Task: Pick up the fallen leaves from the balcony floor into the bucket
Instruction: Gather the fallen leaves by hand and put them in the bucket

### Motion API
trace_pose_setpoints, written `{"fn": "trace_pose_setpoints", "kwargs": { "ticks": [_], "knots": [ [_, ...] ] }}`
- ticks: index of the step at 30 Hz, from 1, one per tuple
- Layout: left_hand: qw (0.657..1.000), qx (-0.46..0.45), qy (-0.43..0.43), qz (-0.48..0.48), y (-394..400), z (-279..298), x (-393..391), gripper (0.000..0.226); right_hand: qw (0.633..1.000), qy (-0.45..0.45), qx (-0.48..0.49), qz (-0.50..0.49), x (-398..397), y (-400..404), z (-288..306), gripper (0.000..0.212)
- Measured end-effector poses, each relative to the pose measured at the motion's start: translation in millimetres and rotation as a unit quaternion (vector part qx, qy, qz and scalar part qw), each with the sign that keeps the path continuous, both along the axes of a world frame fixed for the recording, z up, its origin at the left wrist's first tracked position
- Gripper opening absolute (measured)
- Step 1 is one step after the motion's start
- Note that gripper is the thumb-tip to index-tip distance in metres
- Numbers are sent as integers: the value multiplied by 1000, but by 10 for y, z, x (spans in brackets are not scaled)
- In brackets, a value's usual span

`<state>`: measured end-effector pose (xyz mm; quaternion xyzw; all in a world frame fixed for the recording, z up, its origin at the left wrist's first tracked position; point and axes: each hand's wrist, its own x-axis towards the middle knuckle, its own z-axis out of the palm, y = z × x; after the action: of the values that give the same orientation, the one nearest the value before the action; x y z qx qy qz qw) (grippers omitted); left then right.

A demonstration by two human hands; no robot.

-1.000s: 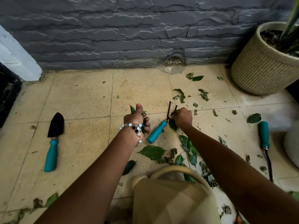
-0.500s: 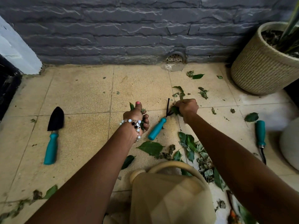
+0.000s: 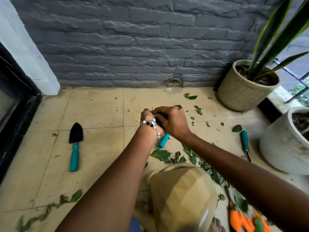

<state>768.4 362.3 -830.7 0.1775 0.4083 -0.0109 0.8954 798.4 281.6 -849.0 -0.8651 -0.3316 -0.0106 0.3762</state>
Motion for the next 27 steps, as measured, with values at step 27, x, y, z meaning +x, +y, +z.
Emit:
{"fn": "trace_pose_setpoints", "kwargs": {
  "ticks": [27],
  "knots": [
    [986, 160, 50, 23, 932, 1738, 210, 26, 925, 333, 110, 148, 552, 607, 2026, 15]
  ]
}}
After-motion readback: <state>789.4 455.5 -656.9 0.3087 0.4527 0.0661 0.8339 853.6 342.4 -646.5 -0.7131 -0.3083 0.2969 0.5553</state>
